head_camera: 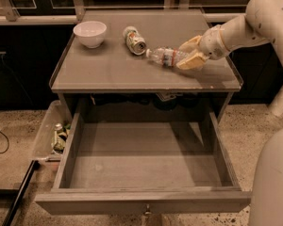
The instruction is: Pick water bottle from top drawer and place on counter
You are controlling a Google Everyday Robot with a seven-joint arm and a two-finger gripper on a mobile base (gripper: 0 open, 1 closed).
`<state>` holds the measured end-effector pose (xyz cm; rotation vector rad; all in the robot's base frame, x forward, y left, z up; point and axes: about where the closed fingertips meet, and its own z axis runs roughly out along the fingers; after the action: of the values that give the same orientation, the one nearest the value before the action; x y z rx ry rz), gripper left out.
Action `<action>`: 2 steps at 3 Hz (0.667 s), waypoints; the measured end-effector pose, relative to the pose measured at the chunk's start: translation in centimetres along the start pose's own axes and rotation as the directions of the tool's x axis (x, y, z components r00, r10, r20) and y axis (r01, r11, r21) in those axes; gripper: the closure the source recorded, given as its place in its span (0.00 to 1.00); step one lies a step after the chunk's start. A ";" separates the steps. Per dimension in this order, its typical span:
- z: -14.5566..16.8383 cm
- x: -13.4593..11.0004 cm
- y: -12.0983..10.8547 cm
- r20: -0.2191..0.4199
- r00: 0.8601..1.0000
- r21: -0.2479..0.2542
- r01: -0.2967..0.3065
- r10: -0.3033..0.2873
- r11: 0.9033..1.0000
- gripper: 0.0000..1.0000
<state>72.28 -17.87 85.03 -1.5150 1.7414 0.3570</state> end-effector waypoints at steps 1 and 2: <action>0.0 0.0 0.0 0.000 1.000 0.000 0.000 0.000 1.000 0.11; 0.0 0.0 0.0 0.000 1.000 0.000 0.000 0.000 1.000 0.00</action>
Offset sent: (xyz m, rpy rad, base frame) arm 0.0000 0.0000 0.0000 0.0000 0.0000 0.0000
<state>72.28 -17.86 85.02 -1.5151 1.7414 0.3572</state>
